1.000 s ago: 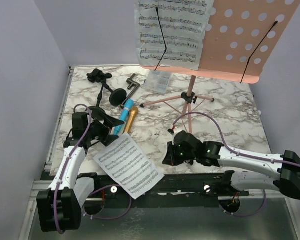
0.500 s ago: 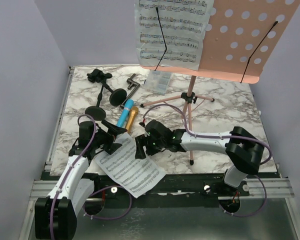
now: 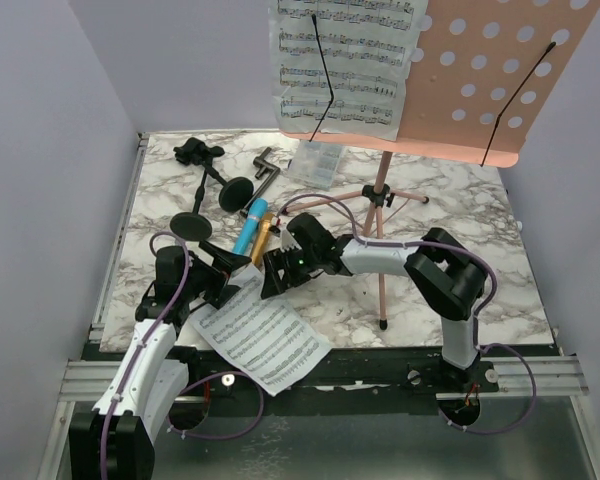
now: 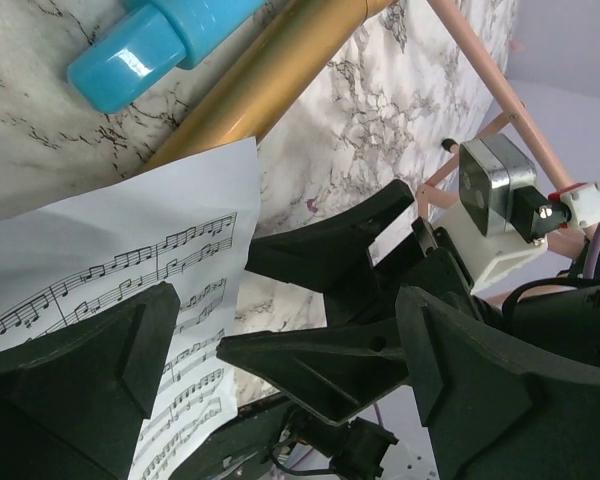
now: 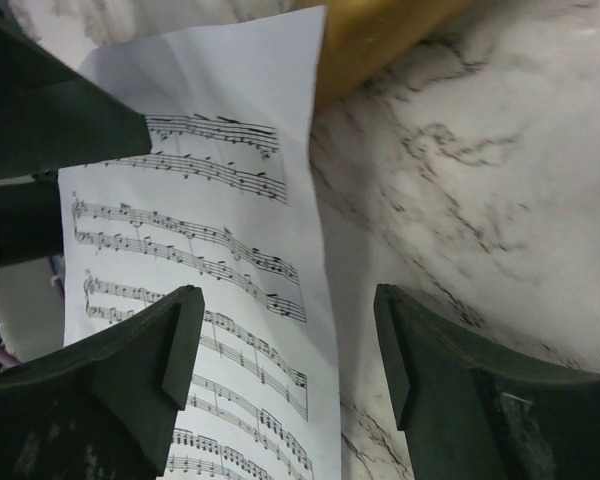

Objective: Set up the instrument practice props

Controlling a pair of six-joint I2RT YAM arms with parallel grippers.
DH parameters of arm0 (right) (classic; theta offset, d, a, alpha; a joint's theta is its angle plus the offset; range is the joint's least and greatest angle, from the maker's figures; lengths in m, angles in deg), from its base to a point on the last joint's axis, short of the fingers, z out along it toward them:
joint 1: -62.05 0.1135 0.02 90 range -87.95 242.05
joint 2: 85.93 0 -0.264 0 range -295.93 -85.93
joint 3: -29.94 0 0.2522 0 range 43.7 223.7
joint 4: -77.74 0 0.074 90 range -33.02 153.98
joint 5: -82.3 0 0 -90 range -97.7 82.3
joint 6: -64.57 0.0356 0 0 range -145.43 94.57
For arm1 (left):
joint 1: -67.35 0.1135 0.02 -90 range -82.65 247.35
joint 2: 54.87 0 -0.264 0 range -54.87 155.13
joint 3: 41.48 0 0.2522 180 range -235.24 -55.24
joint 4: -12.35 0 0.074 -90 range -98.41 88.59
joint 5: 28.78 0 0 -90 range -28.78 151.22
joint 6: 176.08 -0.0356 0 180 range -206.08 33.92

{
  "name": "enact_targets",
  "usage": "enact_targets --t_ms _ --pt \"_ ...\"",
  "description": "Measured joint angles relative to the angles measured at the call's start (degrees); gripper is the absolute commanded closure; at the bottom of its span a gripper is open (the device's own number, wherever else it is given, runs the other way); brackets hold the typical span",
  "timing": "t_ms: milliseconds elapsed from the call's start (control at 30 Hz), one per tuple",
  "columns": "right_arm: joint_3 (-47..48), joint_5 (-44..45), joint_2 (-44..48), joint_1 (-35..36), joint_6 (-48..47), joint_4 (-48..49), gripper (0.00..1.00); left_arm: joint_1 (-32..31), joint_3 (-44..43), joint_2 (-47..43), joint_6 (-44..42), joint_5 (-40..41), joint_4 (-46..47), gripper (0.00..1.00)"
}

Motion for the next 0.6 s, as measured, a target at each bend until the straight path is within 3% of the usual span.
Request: enact_targets --t_ms 267,533,600 --pt "0.2 -9.42 -4.26 0.07 1.22 6.95 0.52 0.0 -0.96 -1.7 -3.02 -0.07 -1.7 0.02" --pt "-1.25 -13.57 -4.24 0.07 3.82 12.66 1.0 -0.15 -3.96 -2.49 -6.14 -1.25 -2.54 0.02" --pt "-1.49 -13.6 -4.02 0.07 4.02 13.03 1.0 -0.15 -5.16 -2.62 -6.8 -1.75 -2.82 0.02"
